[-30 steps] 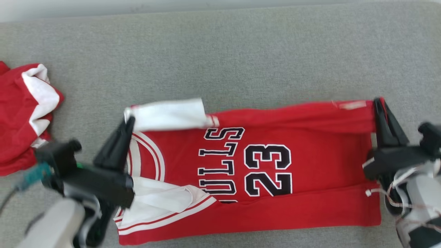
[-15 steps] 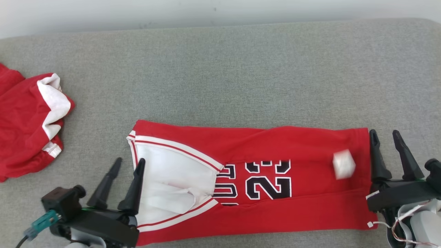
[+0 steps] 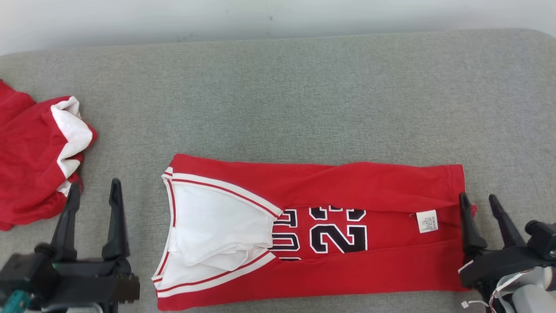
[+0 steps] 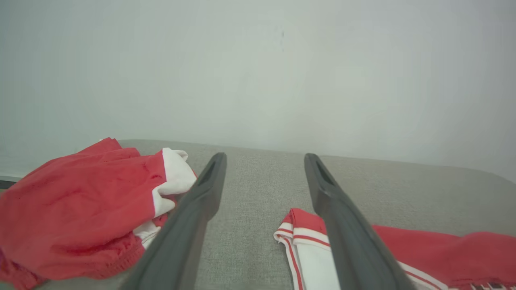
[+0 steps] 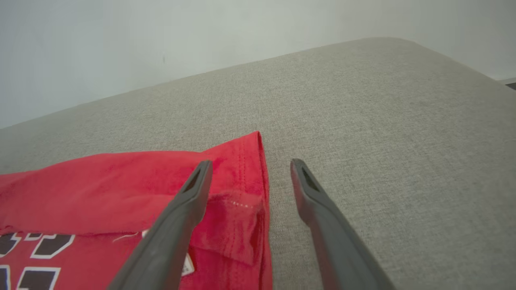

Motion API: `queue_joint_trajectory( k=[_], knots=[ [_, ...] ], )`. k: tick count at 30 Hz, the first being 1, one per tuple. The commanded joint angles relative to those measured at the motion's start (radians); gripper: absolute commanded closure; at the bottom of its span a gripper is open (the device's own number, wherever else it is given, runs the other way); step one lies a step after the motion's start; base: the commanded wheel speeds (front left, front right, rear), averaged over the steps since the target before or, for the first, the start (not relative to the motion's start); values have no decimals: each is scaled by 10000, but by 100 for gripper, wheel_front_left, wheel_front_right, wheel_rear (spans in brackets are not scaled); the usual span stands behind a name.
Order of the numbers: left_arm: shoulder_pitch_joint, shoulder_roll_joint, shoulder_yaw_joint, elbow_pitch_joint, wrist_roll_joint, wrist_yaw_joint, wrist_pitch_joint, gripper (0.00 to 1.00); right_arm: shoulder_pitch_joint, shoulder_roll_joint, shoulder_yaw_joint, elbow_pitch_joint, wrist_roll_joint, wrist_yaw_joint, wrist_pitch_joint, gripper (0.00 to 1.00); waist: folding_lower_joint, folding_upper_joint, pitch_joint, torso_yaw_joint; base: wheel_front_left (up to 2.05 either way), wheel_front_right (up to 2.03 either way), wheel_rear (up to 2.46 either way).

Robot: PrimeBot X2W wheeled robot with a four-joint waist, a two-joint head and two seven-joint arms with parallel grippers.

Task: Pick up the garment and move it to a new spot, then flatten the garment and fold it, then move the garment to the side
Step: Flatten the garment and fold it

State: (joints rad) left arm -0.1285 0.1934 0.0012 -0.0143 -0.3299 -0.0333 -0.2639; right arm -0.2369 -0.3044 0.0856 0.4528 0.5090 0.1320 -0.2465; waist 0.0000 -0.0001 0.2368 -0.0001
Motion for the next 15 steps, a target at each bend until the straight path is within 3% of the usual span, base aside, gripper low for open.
queue_joint_trajectory(
  k=[1, 10, 11, 12, 13, 15],
  knots=[
    [241, -190, 289, -49, 329, -102, -4, 0, -114, 59, 78, 251, 73, -29, 21, 0, 0, 1, -13, 51, 0, 0, 0],
    [558, -963, 1107, 374, 1501, -659, -4, 0, -383, 353, 488, 1972, 467, -29, 139, 0, 0, 1, -58, 290, 0, 0, 0],
    [532, -1003, 1140, 420, 1587, -716, -4, 0, -372, 388, 614, 2122, 538, -29, 178, 48, 0, 1, -65, 312, 0, 0, 0],
    [516, -1032, 1178, 460, 1663, -729, -4, 0, -347, 439, 737, 2197, 604, -27, 165, 77, 0, 1, -77, 329, 0, 0, 0],
    [508, -1069, 1226, 517, 1704, -771, -4, 0, -326, 484, 861, 2265, 680, -26, 150, 99, 0, 1, -92, 343, 0, 0, 0],
    [509, -1136, 1320, 580, 1785, -799, -4, 0, -317, 533, 1031, 2368, 872, -27, 115, 100, 0, 1, -135, 346, 0, 0, 0]
  ],
)
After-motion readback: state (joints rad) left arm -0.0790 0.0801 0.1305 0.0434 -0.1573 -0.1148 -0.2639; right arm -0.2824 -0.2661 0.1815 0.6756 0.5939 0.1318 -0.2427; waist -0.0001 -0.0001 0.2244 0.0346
